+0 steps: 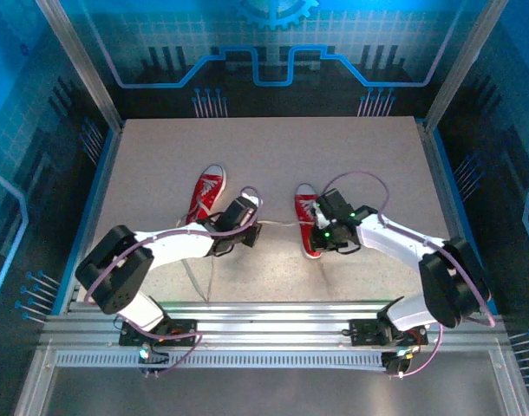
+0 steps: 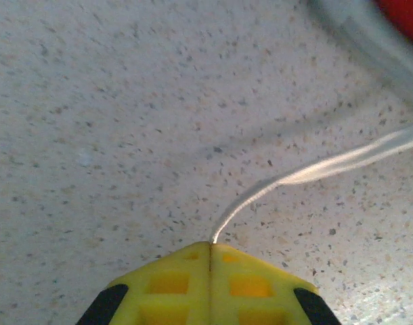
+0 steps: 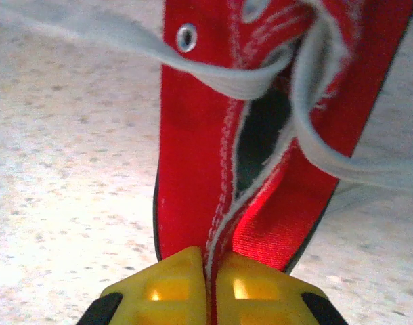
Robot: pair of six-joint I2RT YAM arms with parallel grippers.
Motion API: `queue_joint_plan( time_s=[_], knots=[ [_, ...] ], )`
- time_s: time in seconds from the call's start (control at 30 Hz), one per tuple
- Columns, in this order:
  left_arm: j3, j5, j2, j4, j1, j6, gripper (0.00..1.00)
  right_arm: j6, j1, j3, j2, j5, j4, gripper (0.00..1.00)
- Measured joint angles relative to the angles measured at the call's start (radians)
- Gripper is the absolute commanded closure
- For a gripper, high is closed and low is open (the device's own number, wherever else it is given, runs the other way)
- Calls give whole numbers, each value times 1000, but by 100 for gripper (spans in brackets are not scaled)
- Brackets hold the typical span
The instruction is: Tie the shoes
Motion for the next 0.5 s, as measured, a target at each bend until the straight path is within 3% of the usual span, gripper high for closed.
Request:
queue_joint_plan(
  time_s=[0.07, 0.2, 0.23, 0.5],
  knots=[
    [-4, 1, -29, -3, 0, 0, 100, 20, 36, 19, 28, -25, 19, 96],
    [-19, 12, -59, -2, -2, 0, 100, 44, 87, 82, 70, -61, 21, 56],
    [-23, 17, -59, -2, -2, 0, 100, 45, 94, 97, 72, -71, 22, 51],
    [-29, 54, -45, 1, -2, -26, 100, -2, 33, 120, -22, -63, -1, 47]
  ],
)
